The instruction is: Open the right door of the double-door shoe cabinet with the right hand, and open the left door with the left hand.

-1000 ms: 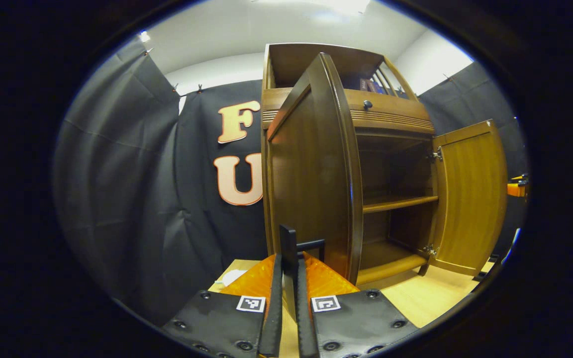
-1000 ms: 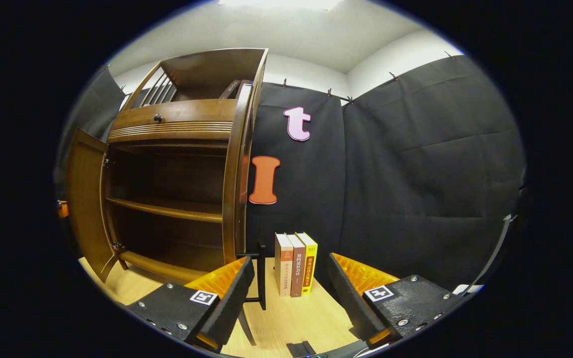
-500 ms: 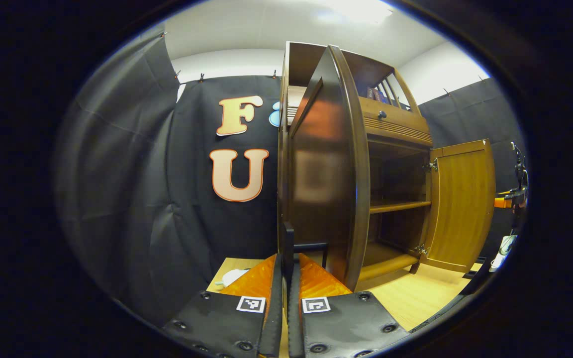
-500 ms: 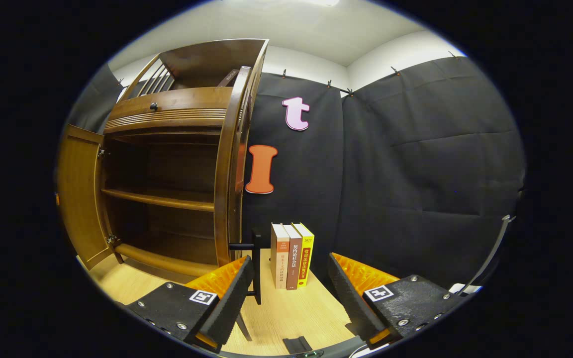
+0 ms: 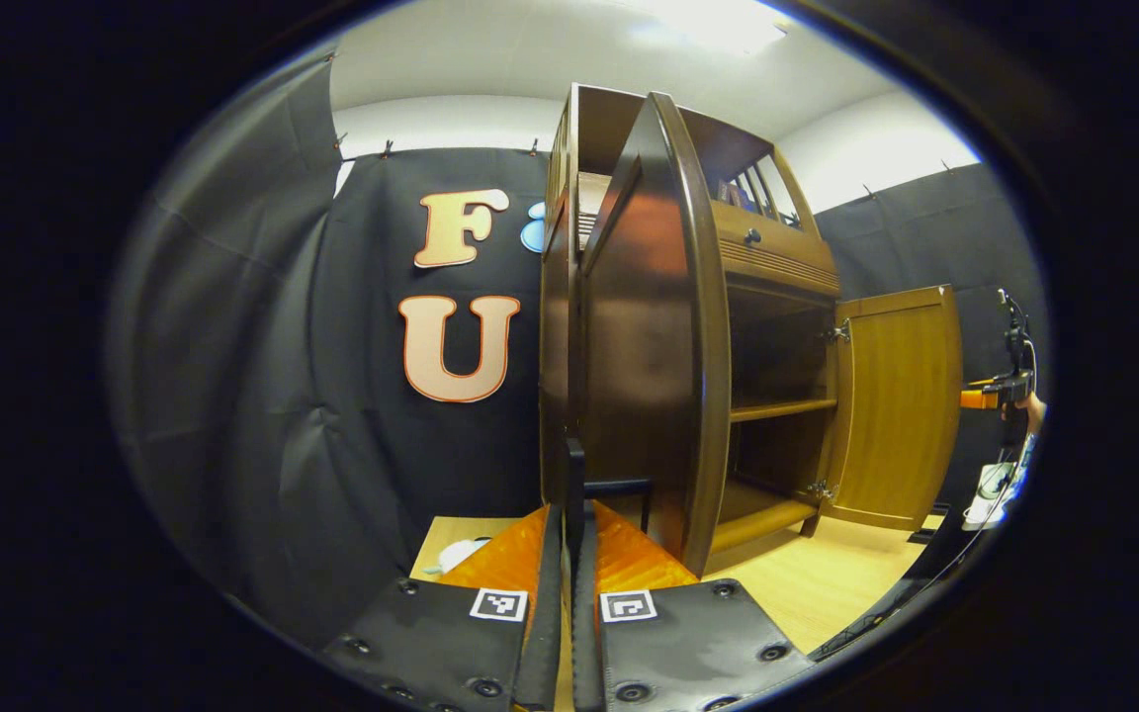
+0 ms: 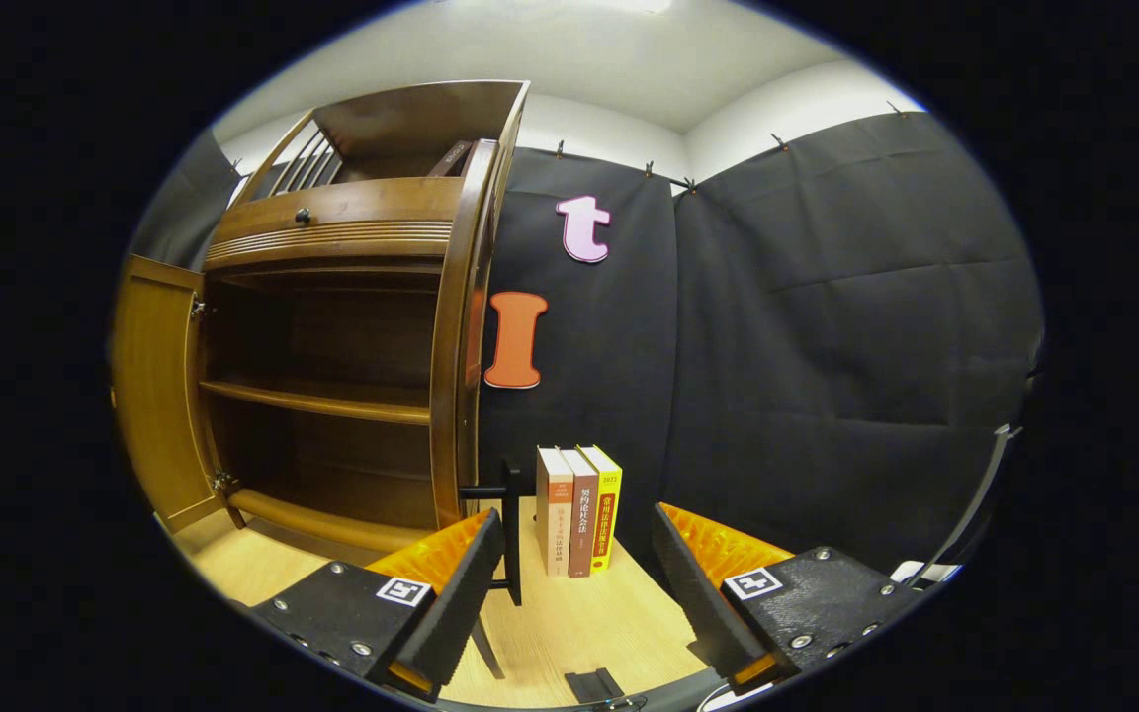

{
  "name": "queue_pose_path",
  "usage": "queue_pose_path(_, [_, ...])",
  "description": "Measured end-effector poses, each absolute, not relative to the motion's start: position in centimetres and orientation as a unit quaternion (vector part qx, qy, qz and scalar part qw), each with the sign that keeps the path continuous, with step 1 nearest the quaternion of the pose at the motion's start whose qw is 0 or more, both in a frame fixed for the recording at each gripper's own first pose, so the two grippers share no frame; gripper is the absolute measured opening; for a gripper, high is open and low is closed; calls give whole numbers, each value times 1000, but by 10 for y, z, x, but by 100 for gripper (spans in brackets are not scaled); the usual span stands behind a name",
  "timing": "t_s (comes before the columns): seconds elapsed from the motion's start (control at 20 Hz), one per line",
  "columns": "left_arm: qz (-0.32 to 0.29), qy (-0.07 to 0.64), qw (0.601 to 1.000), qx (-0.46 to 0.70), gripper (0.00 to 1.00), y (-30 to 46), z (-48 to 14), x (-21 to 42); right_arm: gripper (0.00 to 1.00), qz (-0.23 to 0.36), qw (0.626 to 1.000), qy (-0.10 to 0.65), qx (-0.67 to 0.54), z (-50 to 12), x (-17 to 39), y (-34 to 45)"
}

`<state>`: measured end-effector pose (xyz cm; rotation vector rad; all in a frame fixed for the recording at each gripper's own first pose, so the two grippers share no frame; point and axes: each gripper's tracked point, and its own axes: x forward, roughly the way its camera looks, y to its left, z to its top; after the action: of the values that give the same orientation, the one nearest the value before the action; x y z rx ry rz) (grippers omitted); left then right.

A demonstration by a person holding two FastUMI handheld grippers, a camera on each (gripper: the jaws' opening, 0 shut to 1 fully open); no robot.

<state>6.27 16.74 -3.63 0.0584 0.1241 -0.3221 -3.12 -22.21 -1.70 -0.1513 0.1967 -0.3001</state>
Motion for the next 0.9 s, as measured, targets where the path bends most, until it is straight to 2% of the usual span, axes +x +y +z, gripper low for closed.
queue_pose_path(0.15, [-140, 73, 987, 8, 14, 179, -44, 43, 93, -154, 981, 92, -72, -14, -38, -223])
queue_pose_path(0.2, [-129, 74, 989, 3, 18, 181, -45, 35, 93, -156, 981, 92, -69, -15, -40, -225])
queue_pose_path(0.3, [-98, 74, 992, 3, 13, 186, -39, 15, 93, -162, 980, 96, -67, -18, -44, -230])
queue_pose_path(0.45, [-67, 55, 996, 11, 13, 171, -19, -12, 93, -173, 978, 93, -76, -12, -53, -235])
queue_pose_path(0.65, [-17, 47, 999, 20, 13, 150, -10, -17, 93, -161, 979, 92, -82, -9, -54, -224])
queue_pose_path(0.7, [-14, 41, 999, 20, 13, 140, -8, -16, 98, -158, 979, 96, -86, -11, -56, -220])
queue_pose_path(0.75, [-17, 38, 999, 19, 13, 126, -6, -13, 93, -150, 980, 97, -91, -14, -57, -214])
queue_pose_path(0.8, [-28, 37, 999, 12, 8, 111, -9, -11, 98, -144, 981, 95, -93, -13, -59, -208])
queue_pose_path(0.85, [-38, 39, 998, 9, 9, 95, -13, -8, 98, -140, 981, 94, -93, -13, -61, -204])
queue_pose_path(0.9, [-43, 41, 998, 7, 9, 85, -15, -5, 93, -139, 982, 92, -89, -12, -64, -199])
